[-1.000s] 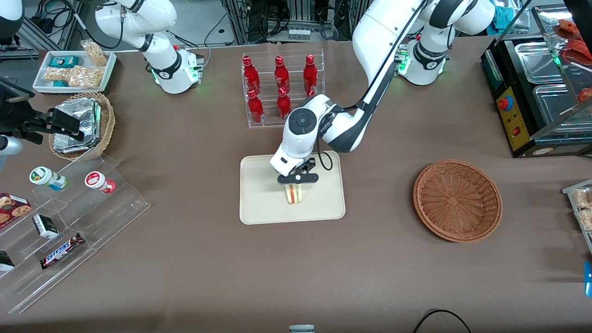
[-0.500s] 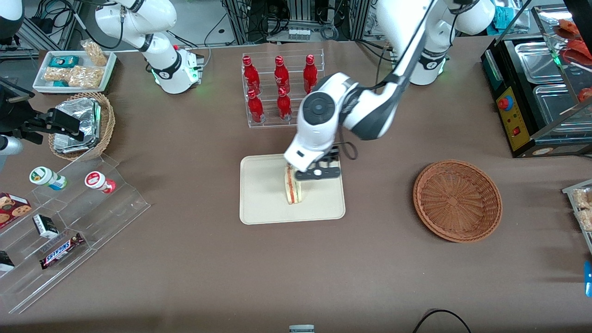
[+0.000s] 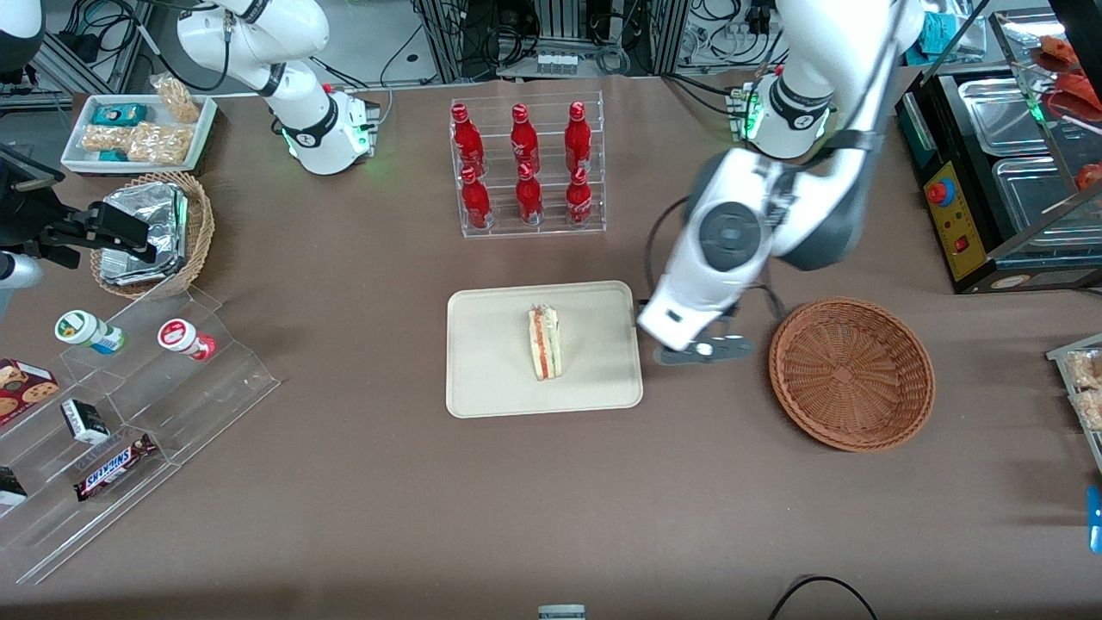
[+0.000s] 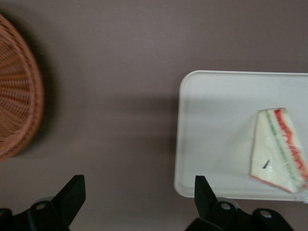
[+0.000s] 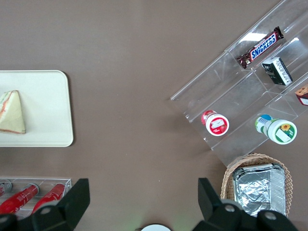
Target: Place sandwich from basket to tray
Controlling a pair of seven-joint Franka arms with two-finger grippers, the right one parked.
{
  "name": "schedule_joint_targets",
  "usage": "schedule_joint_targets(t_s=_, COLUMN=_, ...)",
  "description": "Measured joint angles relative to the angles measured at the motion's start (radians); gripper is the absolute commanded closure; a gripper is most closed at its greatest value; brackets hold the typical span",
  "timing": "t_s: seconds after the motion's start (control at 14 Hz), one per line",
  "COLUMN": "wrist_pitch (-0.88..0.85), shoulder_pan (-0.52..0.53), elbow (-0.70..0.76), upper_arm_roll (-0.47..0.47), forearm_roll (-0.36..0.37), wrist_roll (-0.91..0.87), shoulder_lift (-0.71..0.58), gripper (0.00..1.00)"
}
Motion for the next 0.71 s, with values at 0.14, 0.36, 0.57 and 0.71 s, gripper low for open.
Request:
schedule_joint_targets(t_s=0.14, wrist_pitch=-0.076, shoulder_pan=0.065, elbow=-0.013, upper_arm_roll=0.003, forearm_roll=0.012, wrist_roll=0.101, shoulder_lift=-0.058, gripper=0.00)
schedule_joint_targets(t_s=0.36, wrist_pitch=-0.175, shoulder_pan=0.151, elbow=-0.015, upper_arm_roll=0.003, forearm_roll=0.102, wrist_roll=0.193, shoulder_lift=-0.151, gripper=0.00)
schedule_joint_targets(t_s=0.57, wrist_pitch=-0.253, shoulder_pan=0.311, elbow=-0.013, upper_arm_roll=-0.080, forearm_roll=0.132, wrist_roll=0.297, shoulder_lift=-0.241, gripper=0.00)
schedule_joint_targets(t_s=0.71, wrist_pitch=-0.287, shoulder_pan=0.469, elbow=-0.005, upper_arm_roll=-0.199, forearm_roll=0.133, wrist_roll=0.356, shoulder_lift=-0.291, gripper=0.00)
